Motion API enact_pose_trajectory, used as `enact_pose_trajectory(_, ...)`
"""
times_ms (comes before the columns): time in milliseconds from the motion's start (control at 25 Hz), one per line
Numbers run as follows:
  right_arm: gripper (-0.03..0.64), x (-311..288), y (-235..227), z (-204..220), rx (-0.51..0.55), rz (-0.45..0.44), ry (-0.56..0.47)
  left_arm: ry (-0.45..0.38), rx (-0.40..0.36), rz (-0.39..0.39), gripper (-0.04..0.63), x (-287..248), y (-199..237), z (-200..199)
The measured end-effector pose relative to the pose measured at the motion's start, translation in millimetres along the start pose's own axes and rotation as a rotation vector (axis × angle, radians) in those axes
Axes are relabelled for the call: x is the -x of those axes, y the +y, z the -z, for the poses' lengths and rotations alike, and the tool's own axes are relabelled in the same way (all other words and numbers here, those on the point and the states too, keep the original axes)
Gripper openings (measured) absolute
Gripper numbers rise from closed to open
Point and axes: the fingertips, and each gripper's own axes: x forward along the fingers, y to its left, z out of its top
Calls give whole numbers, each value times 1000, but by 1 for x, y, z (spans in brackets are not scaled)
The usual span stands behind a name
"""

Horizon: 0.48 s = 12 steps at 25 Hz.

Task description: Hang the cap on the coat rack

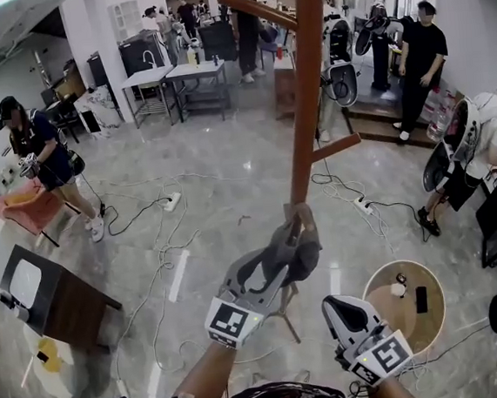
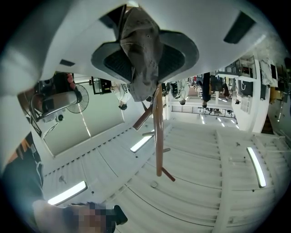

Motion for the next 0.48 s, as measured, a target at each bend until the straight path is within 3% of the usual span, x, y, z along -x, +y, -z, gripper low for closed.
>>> enact_pose_trajectory(480,21,-12,20,1,8,-37,-7,8,12,-13,195,36,-1,-16)
